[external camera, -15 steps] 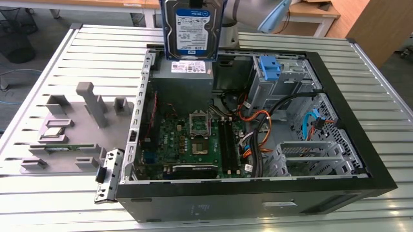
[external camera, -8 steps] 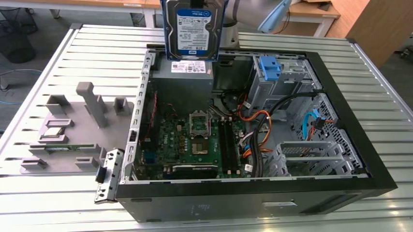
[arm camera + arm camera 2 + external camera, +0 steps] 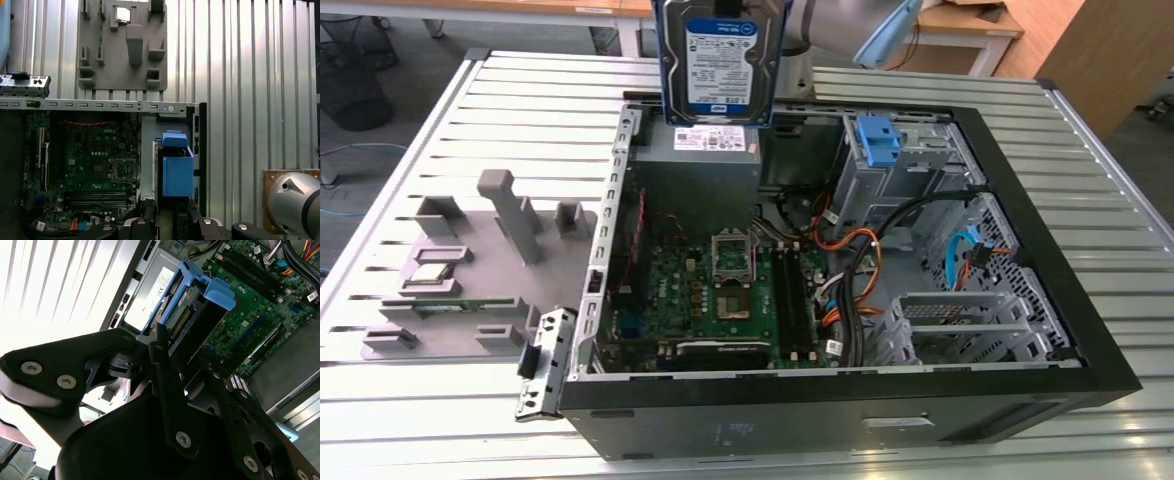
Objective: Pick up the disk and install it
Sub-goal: 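Pick up the disk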
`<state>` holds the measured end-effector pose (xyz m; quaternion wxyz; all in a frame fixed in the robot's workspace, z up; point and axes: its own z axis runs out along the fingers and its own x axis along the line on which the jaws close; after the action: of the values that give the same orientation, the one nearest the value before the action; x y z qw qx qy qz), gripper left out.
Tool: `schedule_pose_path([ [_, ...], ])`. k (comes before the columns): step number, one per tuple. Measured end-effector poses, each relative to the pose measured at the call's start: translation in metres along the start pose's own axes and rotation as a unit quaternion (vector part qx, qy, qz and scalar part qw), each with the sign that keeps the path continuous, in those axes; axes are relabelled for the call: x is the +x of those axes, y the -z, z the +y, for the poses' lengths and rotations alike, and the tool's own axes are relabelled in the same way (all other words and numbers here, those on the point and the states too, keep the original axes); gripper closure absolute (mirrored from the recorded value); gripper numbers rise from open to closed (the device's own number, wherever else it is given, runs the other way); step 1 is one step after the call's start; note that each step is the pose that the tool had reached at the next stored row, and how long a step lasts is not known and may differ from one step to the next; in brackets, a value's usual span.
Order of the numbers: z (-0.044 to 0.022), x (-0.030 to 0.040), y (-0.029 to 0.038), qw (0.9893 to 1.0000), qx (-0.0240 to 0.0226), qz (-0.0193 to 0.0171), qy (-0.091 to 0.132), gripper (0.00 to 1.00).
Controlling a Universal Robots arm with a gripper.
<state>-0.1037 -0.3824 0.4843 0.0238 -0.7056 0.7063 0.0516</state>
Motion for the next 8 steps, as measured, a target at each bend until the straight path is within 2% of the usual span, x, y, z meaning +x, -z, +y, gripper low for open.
schedule_pose_path([
  [4, -0.0002, 0.0048, 0.0005, 1.0000, 0.0000, 0.0003, 0.000, 0.65],
  [8, -0.0006, 0.0133, 0.0014, 1.0000, 0.0000, 0.0010, 0.000, 0.65],
])
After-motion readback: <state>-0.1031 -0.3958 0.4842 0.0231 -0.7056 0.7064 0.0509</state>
